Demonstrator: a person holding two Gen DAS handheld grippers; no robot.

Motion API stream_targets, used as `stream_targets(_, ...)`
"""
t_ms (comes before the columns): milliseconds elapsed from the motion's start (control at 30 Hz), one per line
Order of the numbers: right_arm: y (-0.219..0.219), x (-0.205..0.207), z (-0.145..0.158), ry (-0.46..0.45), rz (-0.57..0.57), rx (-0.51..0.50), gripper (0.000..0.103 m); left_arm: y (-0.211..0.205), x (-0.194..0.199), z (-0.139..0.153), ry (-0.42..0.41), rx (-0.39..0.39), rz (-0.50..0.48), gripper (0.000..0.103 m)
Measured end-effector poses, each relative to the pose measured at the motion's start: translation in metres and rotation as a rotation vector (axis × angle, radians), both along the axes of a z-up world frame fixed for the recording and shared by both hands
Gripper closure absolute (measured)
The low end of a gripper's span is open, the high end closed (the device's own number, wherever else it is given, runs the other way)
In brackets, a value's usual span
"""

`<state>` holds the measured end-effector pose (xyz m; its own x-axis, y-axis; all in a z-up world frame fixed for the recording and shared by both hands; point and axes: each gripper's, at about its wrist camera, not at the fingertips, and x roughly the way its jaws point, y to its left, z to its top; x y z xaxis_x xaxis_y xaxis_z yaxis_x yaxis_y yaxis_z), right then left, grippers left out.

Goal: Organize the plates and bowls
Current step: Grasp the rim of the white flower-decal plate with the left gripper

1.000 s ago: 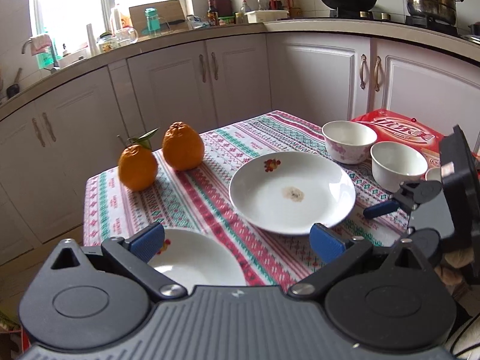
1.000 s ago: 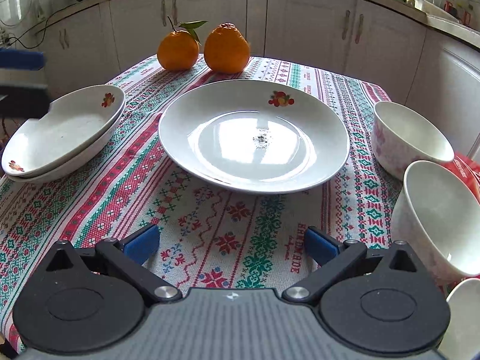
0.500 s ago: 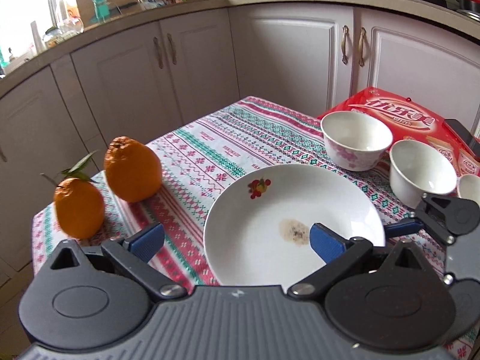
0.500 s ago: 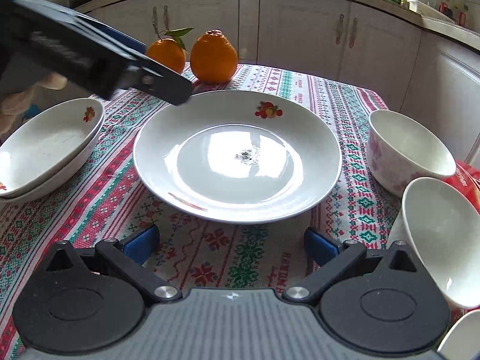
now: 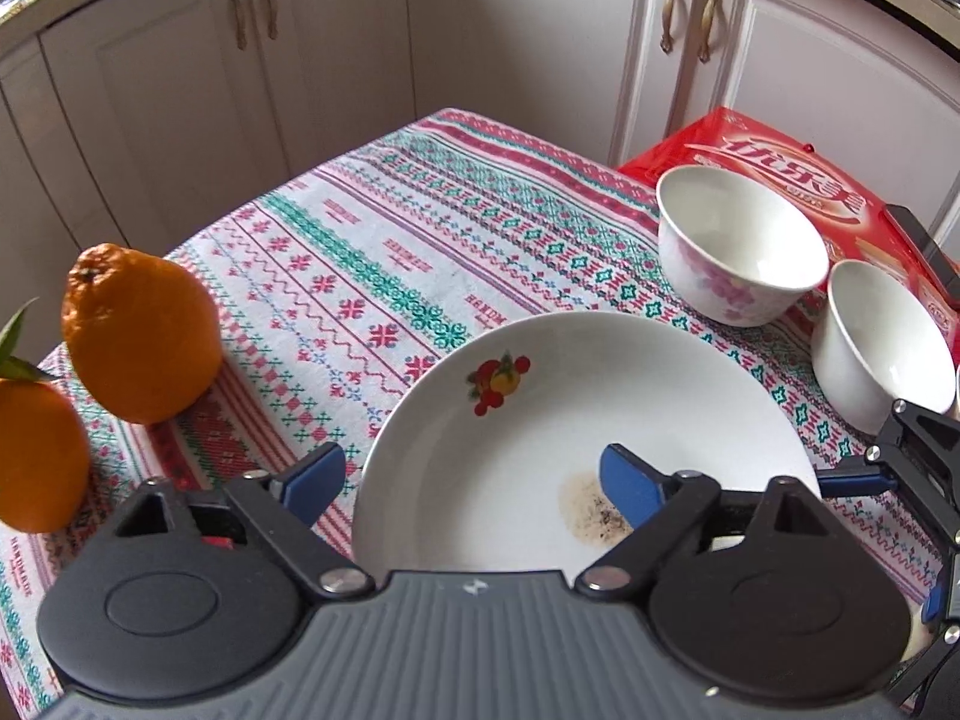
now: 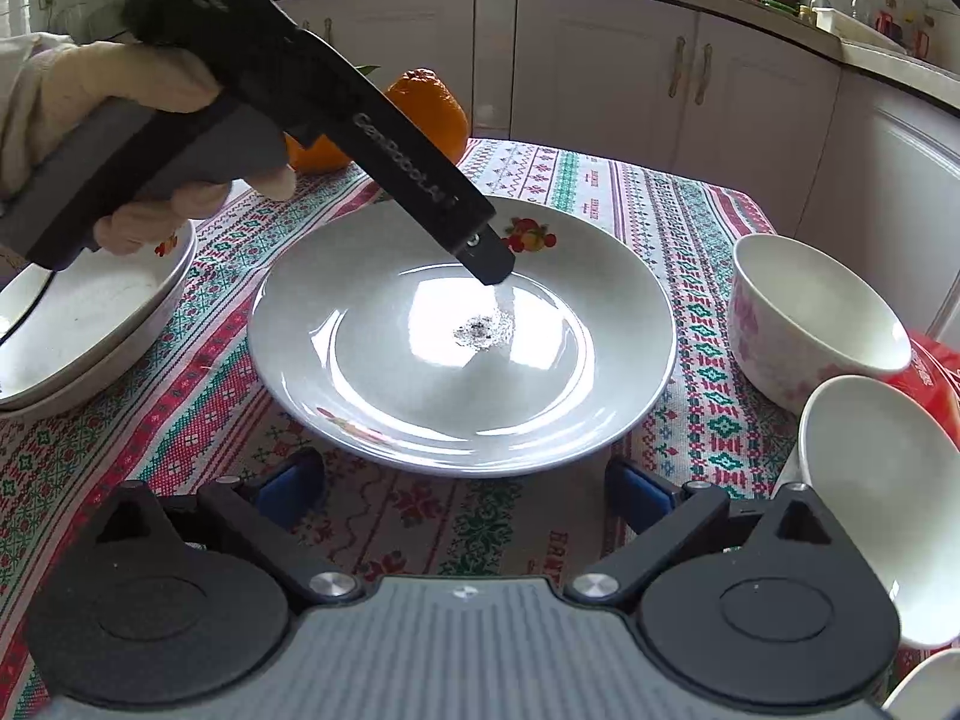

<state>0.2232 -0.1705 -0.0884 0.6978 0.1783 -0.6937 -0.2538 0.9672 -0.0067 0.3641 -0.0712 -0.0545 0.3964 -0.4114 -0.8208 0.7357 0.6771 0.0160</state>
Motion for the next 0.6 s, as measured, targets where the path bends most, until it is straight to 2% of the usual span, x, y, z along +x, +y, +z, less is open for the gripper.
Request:
stream_targets(267,-0.002,0.002,0.003,-0.004,0.012,0.019,0.008,-0.009,0.013,-0.010,0.062,0.043,-0.047,0.025)
stream_targets(600,-0.002,0.004,0.001,-0.001,0.015,0.033,0.009,-0.013,0.026,-0.010,0.120,0.049,-0.074,0.027)
